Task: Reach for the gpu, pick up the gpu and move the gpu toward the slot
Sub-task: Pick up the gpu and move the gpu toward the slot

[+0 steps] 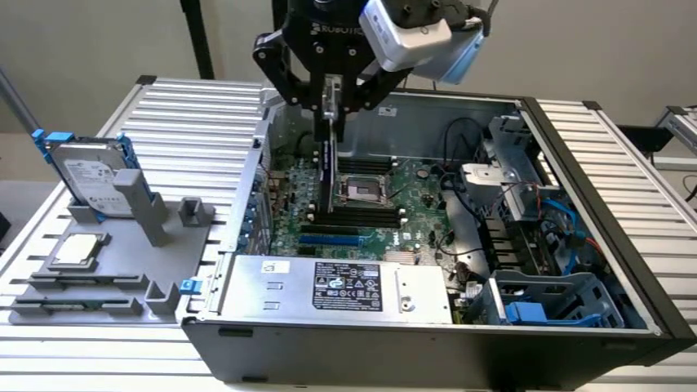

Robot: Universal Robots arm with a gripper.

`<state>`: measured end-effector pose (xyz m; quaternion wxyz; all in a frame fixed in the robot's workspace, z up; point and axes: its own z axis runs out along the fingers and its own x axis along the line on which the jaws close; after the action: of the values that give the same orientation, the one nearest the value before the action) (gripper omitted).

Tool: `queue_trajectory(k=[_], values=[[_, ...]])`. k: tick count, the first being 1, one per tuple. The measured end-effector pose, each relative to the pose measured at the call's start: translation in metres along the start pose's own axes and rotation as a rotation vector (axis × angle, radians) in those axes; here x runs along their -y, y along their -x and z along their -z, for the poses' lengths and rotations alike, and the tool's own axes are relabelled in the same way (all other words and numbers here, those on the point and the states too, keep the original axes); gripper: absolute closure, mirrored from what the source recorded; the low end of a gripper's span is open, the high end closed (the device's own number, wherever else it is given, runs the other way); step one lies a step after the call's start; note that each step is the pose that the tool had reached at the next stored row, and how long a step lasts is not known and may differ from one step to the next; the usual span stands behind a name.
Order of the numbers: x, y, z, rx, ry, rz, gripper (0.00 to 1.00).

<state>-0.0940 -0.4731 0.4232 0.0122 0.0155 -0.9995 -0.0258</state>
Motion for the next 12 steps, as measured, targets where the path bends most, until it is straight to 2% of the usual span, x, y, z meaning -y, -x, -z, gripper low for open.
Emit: queue_trajectory(k=[6,12], values=[[-0.0035,0.028,-0.0102,0.0000,0.0001,0.000,0.74],[-0.0132,0.055,-0.0201,-0.0001,-0.0009,0.000,0.74]])
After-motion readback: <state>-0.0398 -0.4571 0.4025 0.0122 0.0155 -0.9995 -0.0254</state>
